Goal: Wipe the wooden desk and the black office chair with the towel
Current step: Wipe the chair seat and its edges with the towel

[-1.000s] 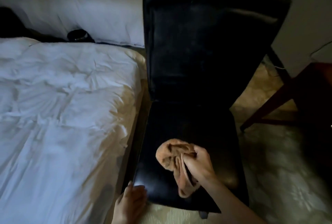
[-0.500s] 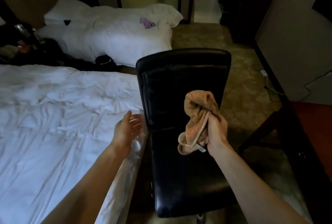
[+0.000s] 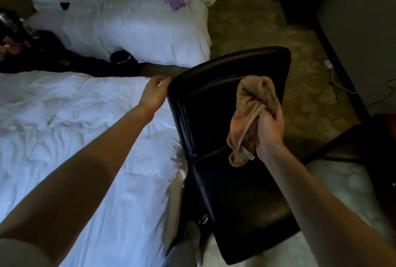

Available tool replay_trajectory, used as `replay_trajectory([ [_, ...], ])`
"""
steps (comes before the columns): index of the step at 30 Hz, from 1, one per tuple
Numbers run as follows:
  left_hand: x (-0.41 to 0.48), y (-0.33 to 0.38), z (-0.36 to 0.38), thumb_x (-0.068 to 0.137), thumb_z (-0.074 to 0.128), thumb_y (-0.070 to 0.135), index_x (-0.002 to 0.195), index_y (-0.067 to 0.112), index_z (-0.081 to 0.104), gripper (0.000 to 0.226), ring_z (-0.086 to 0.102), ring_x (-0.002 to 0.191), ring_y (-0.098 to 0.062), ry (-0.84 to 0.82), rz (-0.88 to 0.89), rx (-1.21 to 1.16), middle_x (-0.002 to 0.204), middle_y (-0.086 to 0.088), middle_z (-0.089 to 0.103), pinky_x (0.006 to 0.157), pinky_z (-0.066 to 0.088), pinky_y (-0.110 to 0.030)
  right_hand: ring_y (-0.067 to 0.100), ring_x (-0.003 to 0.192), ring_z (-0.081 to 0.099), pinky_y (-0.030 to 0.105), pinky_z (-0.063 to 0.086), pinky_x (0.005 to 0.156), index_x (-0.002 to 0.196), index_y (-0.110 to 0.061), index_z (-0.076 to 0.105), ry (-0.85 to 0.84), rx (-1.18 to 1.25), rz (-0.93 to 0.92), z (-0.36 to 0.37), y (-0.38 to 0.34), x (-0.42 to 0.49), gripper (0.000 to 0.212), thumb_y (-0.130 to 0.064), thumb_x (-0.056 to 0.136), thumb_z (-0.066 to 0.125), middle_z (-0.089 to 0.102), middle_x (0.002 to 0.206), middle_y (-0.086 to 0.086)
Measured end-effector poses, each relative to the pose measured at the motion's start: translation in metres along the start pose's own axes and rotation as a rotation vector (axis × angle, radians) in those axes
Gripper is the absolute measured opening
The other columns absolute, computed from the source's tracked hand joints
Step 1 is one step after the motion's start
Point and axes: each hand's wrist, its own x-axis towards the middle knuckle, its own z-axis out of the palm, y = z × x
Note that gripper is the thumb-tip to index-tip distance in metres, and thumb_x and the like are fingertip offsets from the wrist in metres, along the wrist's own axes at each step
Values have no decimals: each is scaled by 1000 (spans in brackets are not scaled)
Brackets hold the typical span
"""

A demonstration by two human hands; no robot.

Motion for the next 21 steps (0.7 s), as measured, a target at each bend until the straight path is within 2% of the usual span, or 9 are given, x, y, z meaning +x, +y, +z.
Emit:
replay_trajectory([
  [4, 51, -7, 12, 110, 39, 43, 160, 14, 31, 58, 38, 146, -19, -192, 26, 204, 162, -5, 38, 104, 28, -16, 13, 122, 63, 41, 48, 111, 152, -40, 47, 38, -42, -66, 79, 31, 36, 65, -26, 92, 69, 64, 136, -5],
  [6, 63, -13, 18, 111, 34, 43, 160, 15, 30, 56, 35, 149, -20, -239, 51, 253, 163, -4, 37, 101, 24, -12, 13, 121, 63, 39, 49, 111, 150, -42, 49, 127, -86, -103, 118, 48, 46, 65, -29, 88, 65, 65, 135, -4],
  [10, 76, -36, 26, 110, 28, 51, 162, 25, 29, 58, 33, 151, -21, -216, 44, 268, 165, 0, 36, 112, 24, -24, 32, 126, 53, 39, 45, 107, 158, -31, 35, 279, -366, -54, 176, 102, 43, 76, -26, 90, 69, 45, 145, 15],
  [13, 84, -43, 28, 109, 25, 54, 163, 30, 24, 59, 31, 152, -19, -229, 20, 264, 166, 3, 33, 117, 23, -27, 27, 132, 51, 31, 45, 109, 152, -17, 44, 264, -455, -202, 187, 160, 37, 78, -11, 81, 77, 44, 149, 11],
  [15, 88, -46, 28, 109, 25, 55, 163, 30, 23, 60, 32, 151, -18, -235, 33, 256, 166, 5, 33, 112, 22, -23, 21, 125, 59, 17, 45, 101, 146, -13, 53, 277, -446, -79, 177, 213, 38, 72, -6, 78, 76, 57, 141, 8],
  [17, 91, -50, 29, 109, 26, 55, 163, 29, 24, 60, 33, 151, -17, -246, 49, 247, 165, 5, 35, 107, 21, -19, 21, 117, 66, 17, 50, 95, 141, -9, 59, 342, -320, 161, 162, 236, 36, 63, -5, 79, 69, 66, 129, 7],
  [19, 91, -52, 31, 109, 27, 54, 162, 29, 26, 58, 35, 149, -16, -249, 85, 234, 164, 5, 37, 108, 22, -18, 19, 100, 66, 13, 50, 77, 127, -8, 59, 365, -129, 358, 155, 237, 40, 42, 3, 87, 65, 65, 113, 6],
  [20, 91, -52, 32, 110, 28, 53, 161, 28, 27, 57, 36, 149, -16, -249, 100, 229, 163, 5, 38, 107, 24, -18, 18, 98, 65, 14, 50, 77, 122, -13, 55, 378, -33, 386, 150, 233, 48, 34, 4, 92, 60, 64, 111, 5],
  [21, 91, -52, 34, 110, 28, 52, 161, 29, 28, 56, 37, 148, -15, -246, 105, 220, 162, 6, 39, 106, 24, -17, 19, 103, 65, 19, 52, 86, 124, -16, 53, 405, 72, 392, 148, 227, 53, 32, 1, 96, 56, 63, 116, 6],
])
